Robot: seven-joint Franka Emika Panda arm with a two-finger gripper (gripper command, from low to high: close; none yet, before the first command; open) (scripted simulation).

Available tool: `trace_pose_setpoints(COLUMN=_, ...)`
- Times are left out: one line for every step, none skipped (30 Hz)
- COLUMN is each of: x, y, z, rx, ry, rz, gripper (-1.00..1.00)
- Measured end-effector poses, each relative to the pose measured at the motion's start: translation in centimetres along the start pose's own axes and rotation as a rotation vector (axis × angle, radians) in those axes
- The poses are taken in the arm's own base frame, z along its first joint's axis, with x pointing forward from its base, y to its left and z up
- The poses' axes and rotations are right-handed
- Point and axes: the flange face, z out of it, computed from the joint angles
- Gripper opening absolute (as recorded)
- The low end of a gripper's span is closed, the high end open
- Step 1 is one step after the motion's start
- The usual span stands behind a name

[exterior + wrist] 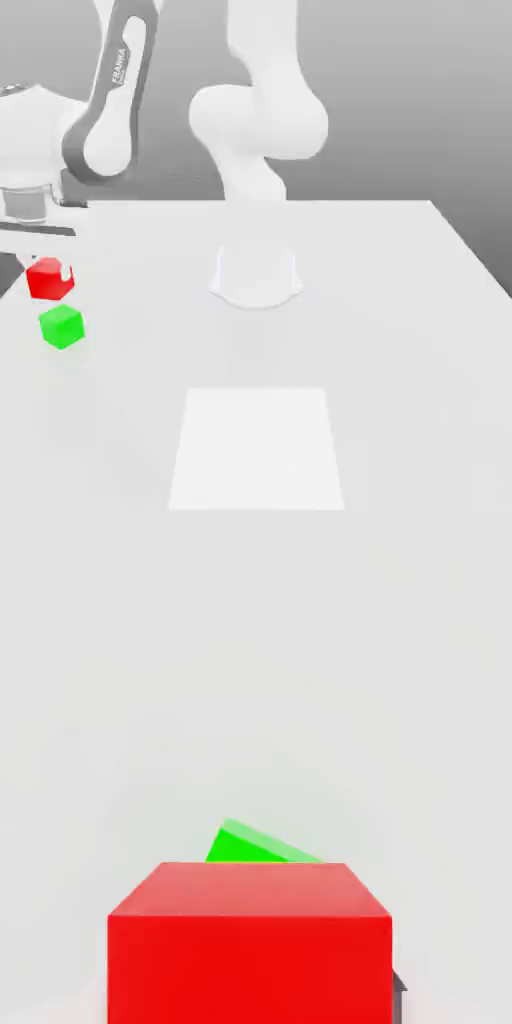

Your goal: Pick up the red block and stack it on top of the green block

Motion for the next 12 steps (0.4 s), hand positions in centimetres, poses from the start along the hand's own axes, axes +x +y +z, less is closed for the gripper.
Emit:
trace_pose_setpoints(x=0.0, y=0.0, z=0.3, rx=0.0, ry=0.0, rz=-0.001, gripper=-1.0)
trace_pose_setpoints(x=0.0, y=-0.1, z=0.6, rx=0.001, ry=0.0, rz=-0.002, gripper=-1.0)
trace_pose_setpoints(x=0.0, y=-0.1, z=0.9, rx=0.001, ry=0.0, rz=-0.002, gripper=-1.0)
trace_pose_setpoints(x=0.0, y=-0.1, z=1.2, rx=0.001, ry=-0.001, rz=-0.003, gripper=-1.0)
trace_pose_setpoints(x=0.0, y=-0.1, z=1.6, rx=0.0, ry=-0.001, rz=-0.003, gripper=-1.0)
trace_pose_setpoints(x=0.0, y=-0.1, z=1.9, rx=0.0, ry=-0.002, rz=-0.003, gripper=-1.0)
trace_pose_setpoints(x=0.0, y=-0.1, z=2.2, rx=-0.001, ry=-0.002, rz=-0.003, gripper=-1.0)
trace_pose_setpoints(x=-0.1, y=-0.1, z=2.5, rx=-0.002, ry=-0.003, rz=-0.003, gripper=-1.0)
trace_pose_setpoints(x=-0.1, y=-0.1, z=2.9, rx=-0.003, ry=-0.004, rz=-0.003, gripper=-1.0)
trace_pose_setpoints(x=-0.2, y=0.0, z=3.2, rx=-0.005, ry=-0.005, rz=-0.003, gripper=-1.0)
trace_pose_setpoints(x=-0.2, y=0.0, z=3.5, rx=-0.006, ry=-0.006, rz=-0.003, gripper=-1.0)
trace_pose_setpoints(x=-0.3, y=0.1, z=3.8, rx=-0.008, ry=-0.007, rz=-0.003, gripper=-1.0)
